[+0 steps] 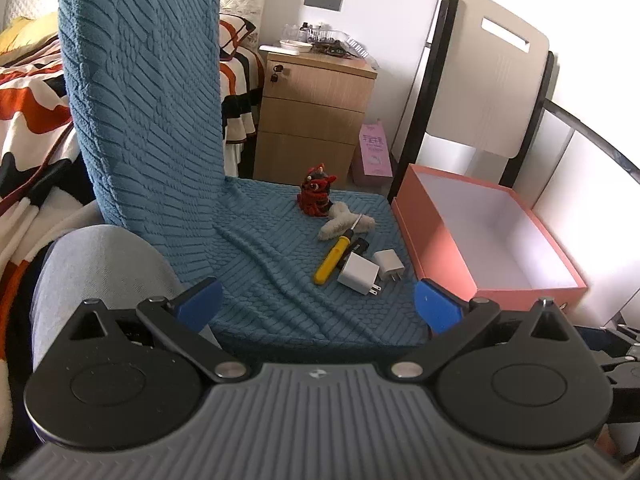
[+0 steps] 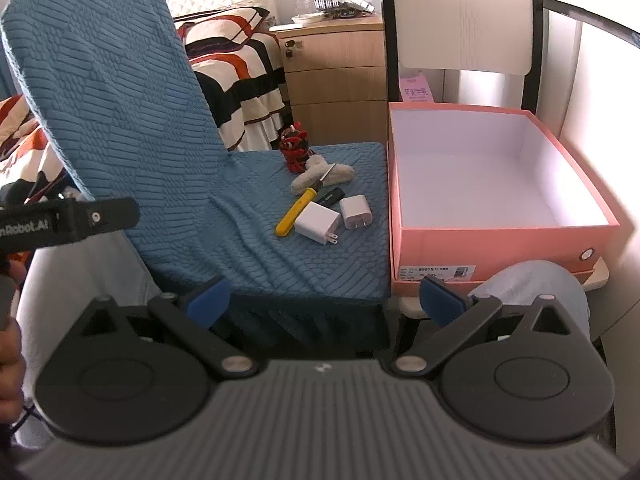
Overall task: Organize rigid objects
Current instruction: 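Move both tools toward the items on the blue seat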
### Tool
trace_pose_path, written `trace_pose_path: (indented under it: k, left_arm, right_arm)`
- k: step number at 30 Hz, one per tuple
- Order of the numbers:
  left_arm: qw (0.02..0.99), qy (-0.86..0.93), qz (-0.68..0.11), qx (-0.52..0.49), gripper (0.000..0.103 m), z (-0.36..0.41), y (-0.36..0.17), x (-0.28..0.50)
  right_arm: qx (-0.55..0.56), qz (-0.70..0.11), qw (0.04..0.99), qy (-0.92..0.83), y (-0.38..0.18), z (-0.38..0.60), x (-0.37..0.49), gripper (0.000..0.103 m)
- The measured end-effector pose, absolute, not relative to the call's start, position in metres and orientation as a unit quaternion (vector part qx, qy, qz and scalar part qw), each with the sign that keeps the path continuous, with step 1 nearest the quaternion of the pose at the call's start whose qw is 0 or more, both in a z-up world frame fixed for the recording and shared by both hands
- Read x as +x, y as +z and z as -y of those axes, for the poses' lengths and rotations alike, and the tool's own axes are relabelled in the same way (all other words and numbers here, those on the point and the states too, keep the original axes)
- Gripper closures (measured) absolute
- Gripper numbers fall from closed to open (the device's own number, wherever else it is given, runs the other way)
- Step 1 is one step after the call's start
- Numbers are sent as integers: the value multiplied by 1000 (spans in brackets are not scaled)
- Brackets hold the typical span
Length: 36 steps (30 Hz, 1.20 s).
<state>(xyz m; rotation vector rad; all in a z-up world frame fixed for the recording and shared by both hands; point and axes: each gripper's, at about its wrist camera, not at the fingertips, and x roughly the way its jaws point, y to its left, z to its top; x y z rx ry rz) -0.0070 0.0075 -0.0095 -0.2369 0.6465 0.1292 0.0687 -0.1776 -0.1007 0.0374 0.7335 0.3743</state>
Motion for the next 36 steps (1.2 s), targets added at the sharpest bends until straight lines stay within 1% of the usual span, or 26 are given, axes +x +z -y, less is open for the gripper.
trace_pose_path:
  k: [23,34,36]
  left_arm:
    - [932,34,-343,-114,0,-7,-19,19]
    - [929,38,-350,-112,0,-13,-36,34]
    - [926,37,-358,-116,0,-16,-42,39]
  right_arm:
    - [21,-352,915,194,-97,170,76,0]
    - [51,-348,913,206,-115,178,81,0]
    - [52,-344,913,215,-117,177,83,3]
